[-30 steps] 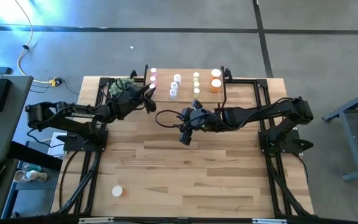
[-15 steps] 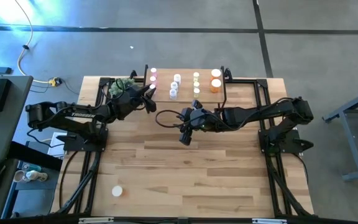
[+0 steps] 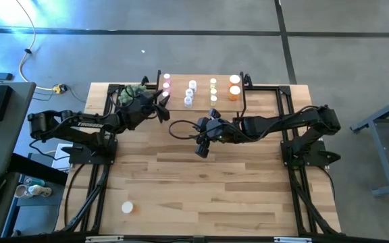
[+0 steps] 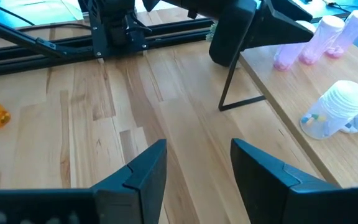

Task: Pick and place medicine bottles onto shelf by color
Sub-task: Put the orange pill bottle on the shelf aligned with the other orange pill bottles

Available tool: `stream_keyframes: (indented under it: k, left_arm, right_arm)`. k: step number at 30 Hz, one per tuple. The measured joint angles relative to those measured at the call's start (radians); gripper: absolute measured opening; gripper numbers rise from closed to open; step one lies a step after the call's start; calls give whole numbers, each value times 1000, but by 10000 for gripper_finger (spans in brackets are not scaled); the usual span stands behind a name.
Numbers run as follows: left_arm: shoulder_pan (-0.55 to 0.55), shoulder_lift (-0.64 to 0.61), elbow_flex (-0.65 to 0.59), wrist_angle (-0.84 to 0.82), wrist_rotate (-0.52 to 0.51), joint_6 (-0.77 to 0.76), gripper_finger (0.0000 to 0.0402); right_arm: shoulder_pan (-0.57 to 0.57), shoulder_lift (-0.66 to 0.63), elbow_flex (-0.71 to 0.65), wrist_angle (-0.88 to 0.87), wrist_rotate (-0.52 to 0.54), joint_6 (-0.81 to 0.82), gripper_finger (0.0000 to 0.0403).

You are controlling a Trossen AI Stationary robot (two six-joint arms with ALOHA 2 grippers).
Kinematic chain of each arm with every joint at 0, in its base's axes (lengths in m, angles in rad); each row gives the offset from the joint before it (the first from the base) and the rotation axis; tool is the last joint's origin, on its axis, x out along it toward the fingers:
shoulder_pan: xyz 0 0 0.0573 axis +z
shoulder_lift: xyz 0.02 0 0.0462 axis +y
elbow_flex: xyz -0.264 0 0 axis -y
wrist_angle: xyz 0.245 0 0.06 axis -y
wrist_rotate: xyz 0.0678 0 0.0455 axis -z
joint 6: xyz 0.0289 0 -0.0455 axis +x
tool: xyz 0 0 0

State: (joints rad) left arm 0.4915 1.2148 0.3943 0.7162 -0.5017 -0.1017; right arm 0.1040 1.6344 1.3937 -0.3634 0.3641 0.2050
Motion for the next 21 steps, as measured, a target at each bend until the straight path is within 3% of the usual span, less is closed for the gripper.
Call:
stream_keyframes:
  k: [12,21]
  left_arm:
    - [0,-98,0,37,-9,1,220]
    - [-40,-270,0,-92,101,18,210]
  right_arm:
    - [0,0,0,-2,0,3,169]
    - [0,0,0,-21,0,3,169]
